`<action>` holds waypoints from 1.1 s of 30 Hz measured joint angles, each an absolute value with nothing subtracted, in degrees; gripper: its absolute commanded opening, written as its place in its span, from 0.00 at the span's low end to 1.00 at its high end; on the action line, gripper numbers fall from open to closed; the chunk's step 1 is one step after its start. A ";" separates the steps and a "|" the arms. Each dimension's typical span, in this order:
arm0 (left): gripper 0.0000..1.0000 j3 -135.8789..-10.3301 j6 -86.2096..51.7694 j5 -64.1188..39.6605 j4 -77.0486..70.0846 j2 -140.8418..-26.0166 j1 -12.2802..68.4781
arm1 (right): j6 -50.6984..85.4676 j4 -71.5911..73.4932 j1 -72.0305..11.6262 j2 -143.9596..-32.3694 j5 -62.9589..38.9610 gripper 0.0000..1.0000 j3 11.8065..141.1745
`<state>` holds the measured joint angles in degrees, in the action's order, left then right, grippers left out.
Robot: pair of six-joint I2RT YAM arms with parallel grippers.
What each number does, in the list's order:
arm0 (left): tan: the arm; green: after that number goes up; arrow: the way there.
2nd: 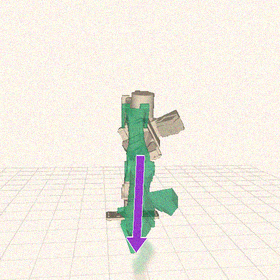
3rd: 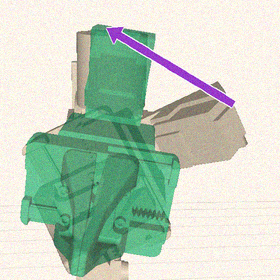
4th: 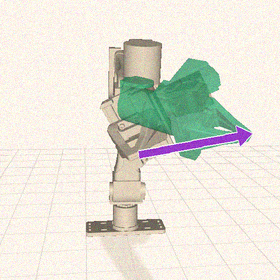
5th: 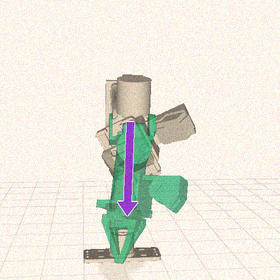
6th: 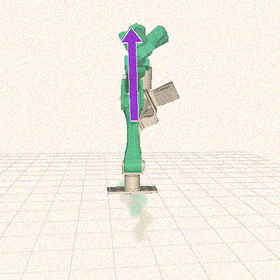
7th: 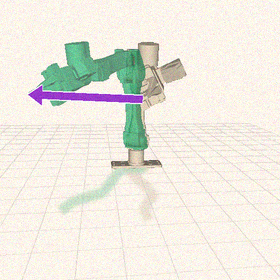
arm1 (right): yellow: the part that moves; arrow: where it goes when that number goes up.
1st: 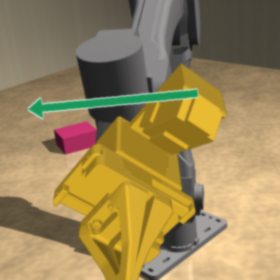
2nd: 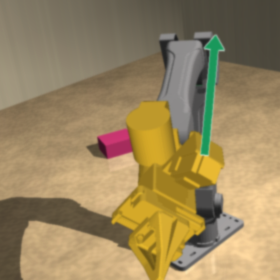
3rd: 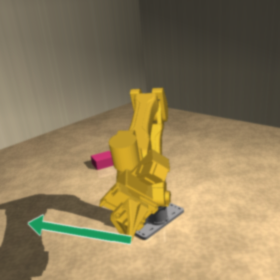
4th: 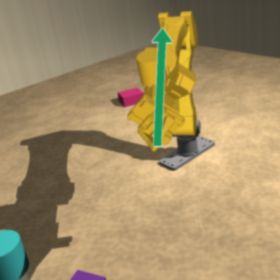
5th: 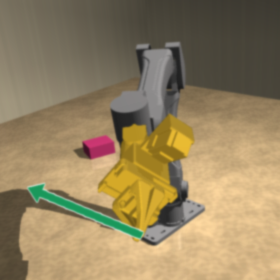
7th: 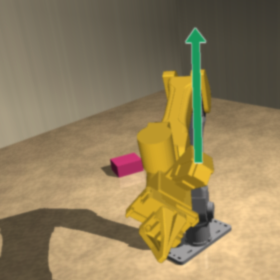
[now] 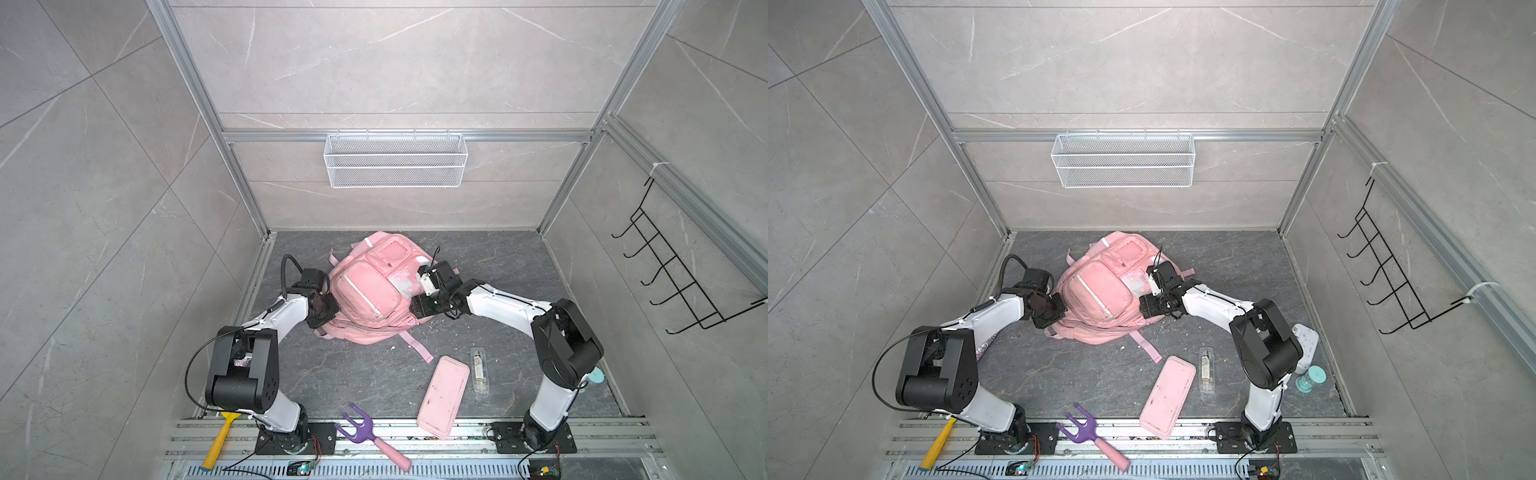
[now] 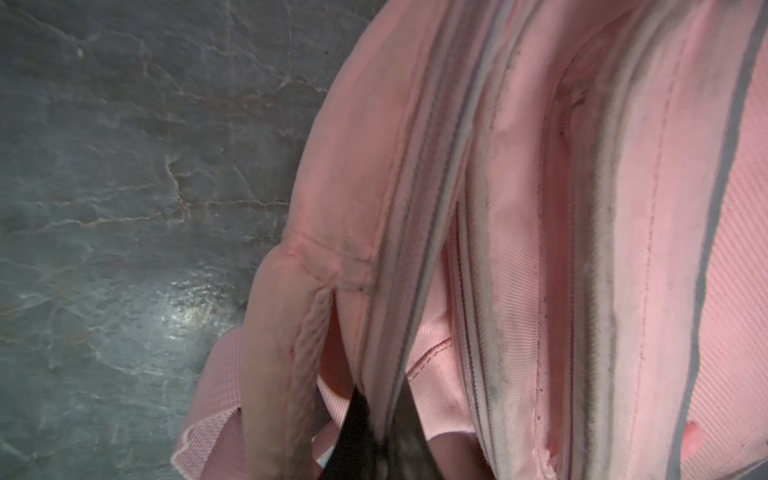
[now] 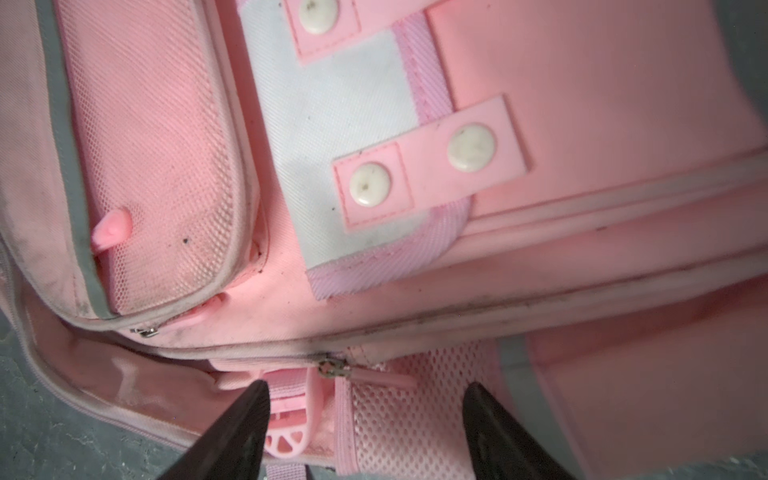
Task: Pack books, pencil case, and school supplies into a backpack
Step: Unzip the student bag at the center of the table.
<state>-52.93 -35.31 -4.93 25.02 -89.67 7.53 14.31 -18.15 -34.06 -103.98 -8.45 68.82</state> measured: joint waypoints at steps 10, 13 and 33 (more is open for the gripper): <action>0.00 -53.47 -35.31 -4.80 24.71 -90.37 6.81 | 14.26 -16.32 -34.06 -107.26 -10.63 0.76 68.88; 0.00 -53.47 -35.31 -4.97 24.45 -90.37 6.39 | 13.87 -15.97 -34.06 -108.64 -11.03 0.76 68.93; 0.00 -53.71 -35.33 -6.59 22.55 -91.85 4.89 | 12.16 -12.71 -34.06 -110.89 -13.93 0.56 68.75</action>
